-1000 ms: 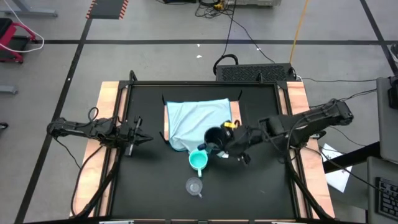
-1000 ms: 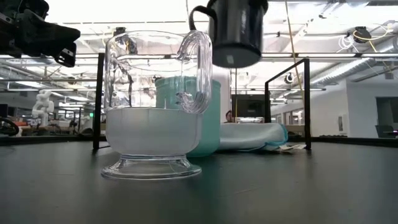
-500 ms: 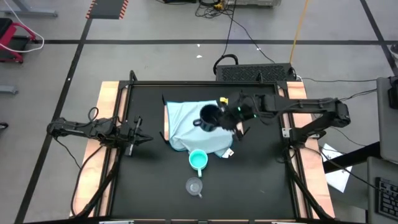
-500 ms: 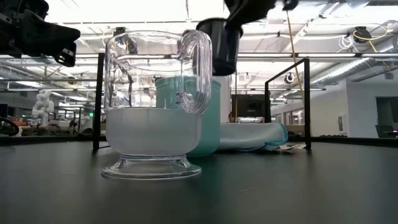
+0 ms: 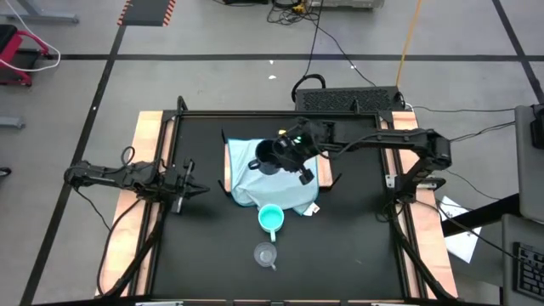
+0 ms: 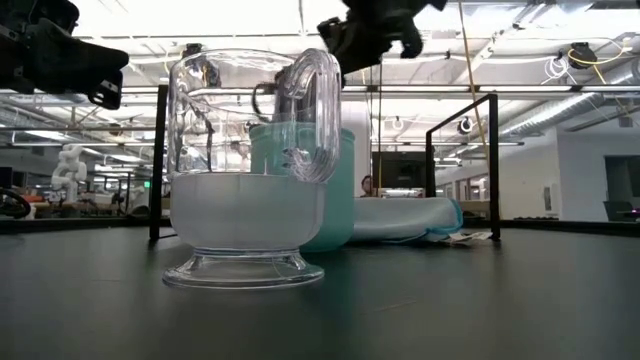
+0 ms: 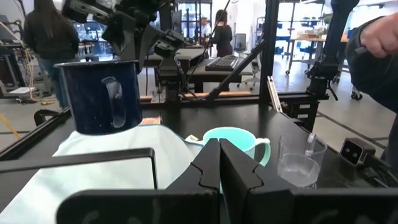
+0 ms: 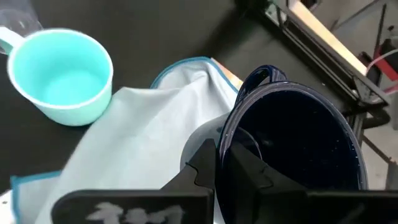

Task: Stack small to large cups/mugs on shelf
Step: Put the dark blue mug on the microfiber cloth on the shelf

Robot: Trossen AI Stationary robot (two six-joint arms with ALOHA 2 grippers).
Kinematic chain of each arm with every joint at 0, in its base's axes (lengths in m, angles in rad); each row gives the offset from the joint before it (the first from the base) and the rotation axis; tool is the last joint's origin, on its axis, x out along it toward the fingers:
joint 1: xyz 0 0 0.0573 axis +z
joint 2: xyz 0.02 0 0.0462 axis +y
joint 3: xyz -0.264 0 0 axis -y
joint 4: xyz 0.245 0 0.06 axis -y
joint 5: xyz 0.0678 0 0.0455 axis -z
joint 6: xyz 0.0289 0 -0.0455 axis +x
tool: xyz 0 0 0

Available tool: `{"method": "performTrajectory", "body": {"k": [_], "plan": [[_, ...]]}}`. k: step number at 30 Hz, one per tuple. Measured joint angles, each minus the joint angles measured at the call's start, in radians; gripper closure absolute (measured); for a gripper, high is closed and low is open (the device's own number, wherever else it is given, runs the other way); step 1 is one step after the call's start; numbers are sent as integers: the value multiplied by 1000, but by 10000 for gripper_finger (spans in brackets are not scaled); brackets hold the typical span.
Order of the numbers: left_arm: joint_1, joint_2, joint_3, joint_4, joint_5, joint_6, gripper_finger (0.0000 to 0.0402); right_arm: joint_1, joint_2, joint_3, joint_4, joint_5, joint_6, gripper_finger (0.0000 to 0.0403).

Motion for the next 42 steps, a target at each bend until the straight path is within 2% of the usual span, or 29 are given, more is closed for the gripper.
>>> {"method": "performTrajectory", "body": {"k": [6,11,15,20,30,42], "plan": [[0,0,0,-32,0,0,398,-20,101,60,-3,2,-128,393],[0,0,0,-31,0,0,398,-19,127,62,-5,-55,-276,393],[0,0,0,-31,0,13,398,-18,127,62,44,-109,-314,393],[0,0,0,-30,0,20,398,-26,127,63,121,-154,-303,393],[0,0,0,-31,-1,21,398,-31,196,63,97,-210,-297,394],[0,0,0,-37,-19,28,398,-30,249,61,105,-206,-274,394]]}}
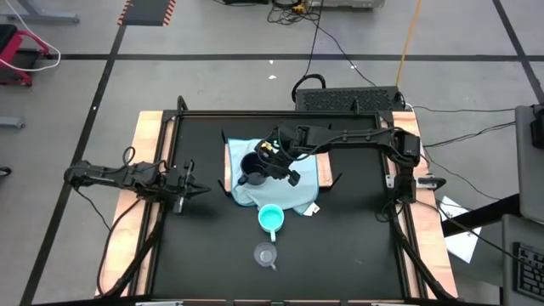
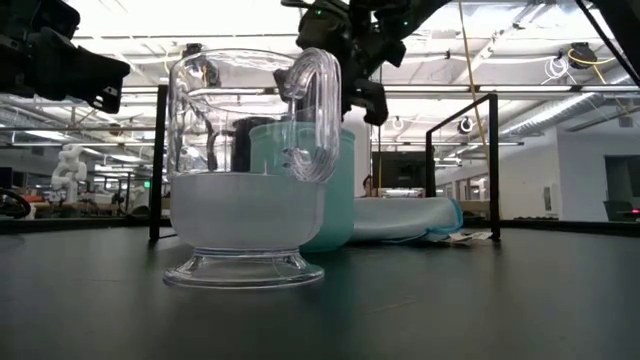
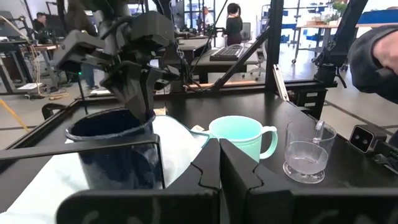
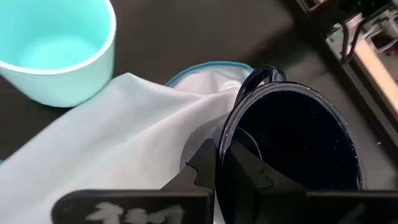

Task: Stack small to large cups/mugs on shelf
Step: Put the dark blue mug on the microfiber cloth on the shelf

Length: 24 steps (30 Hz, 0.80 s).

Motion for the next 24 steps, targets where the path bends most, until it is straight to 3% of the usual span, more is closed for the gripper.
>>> {"method": "performTrajectory", "body": {"k": [18,24], "plan": [[0,0,0,-23,-6,15,398,-4,1,1,-9,8,56,394],[0,0,0,-23,-7,17,398,-4,2,1,2,9,76,376]]}}
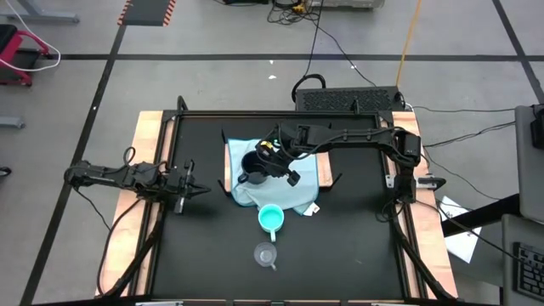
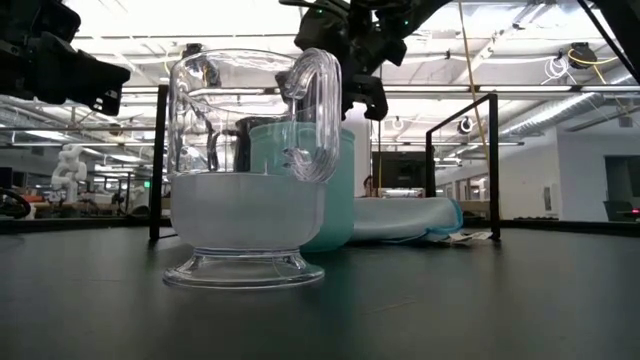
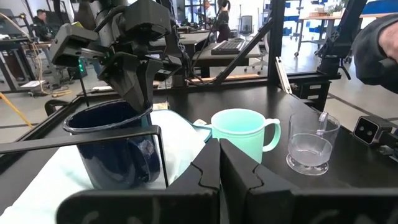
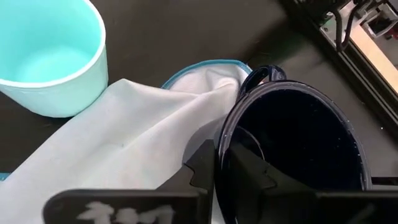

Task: Stack small to large cups/mugs on shelf
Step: Put the dark blue mug on the microfiber cloth on the shelf

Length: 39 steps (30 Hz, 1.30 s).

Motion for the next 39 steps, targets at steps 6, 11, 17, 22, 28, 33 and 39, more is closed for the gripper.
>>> {"method": "performTrajectory", "body": {"k": [6,11,17,22,28,33,39], "plan": [[0,0,0,-1,0,0,398,9,0,0,0,3,-5,370],[0,0,0,-13,0,0,398,18,0,0,0,24,-7,368],[0,0,0,-22,0,-1,398,24,0,0,2,26,-6,367],[0,0,0,-23,0,-3,398,25,-1,0,14,26,9,338],[0,0,0,-29,0,-6,398,26,-1,0,8,26,29,277],[0,0,0,-29,0,-4,398,31,-1,0,8,26,30,265],[0,0,0,-29,0,-8,398,37,-20,0,8,51,31,264]]}}
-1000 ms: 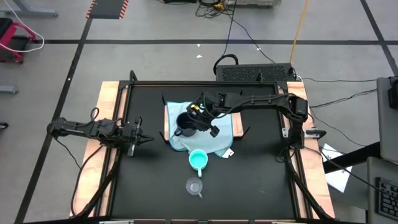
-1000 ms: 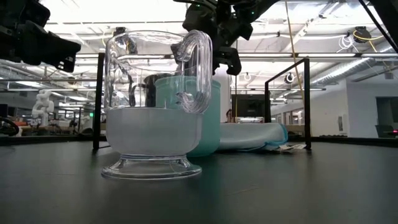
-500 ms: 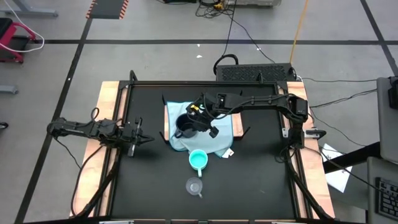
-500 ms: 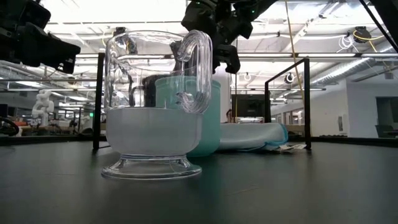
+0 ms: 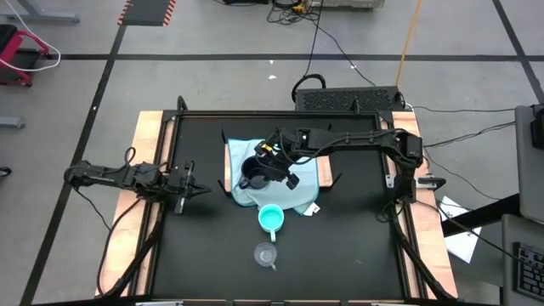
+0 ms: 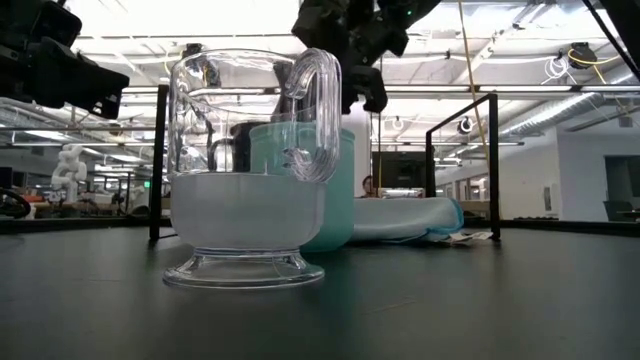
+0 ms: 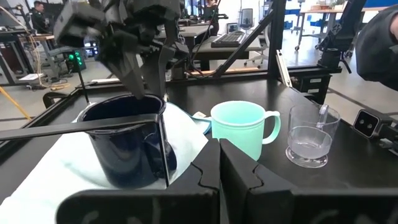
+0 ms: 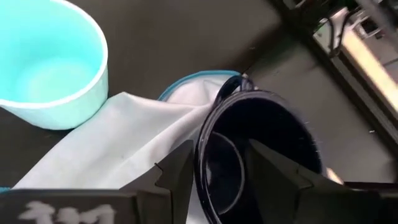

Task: Stack small to large cups/mugs on shelf
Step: Put the dark blue mug on the microfiber cloth on the shelf, then put the light blue mug on the microfiber cloth on the shelf

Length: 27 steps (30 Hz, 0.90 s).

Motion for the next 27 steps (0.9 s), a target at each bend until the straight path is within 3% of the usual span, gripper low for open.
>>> {"method": "performTrajectory", "body": {"k": [14,17,22,27], "plan": [[0,0,0,1,0,1,398,24,-108,0,-24,1,87,272],[0,0,0,2,0,4,398,50,-168,0,-75,0,89,301],[0,0,0,2,0,6,398,90,-269,0,-152,-4,210,388],[0,0,0,4,0,18,398,108,-349,0,-201,-2,341,397]]}}
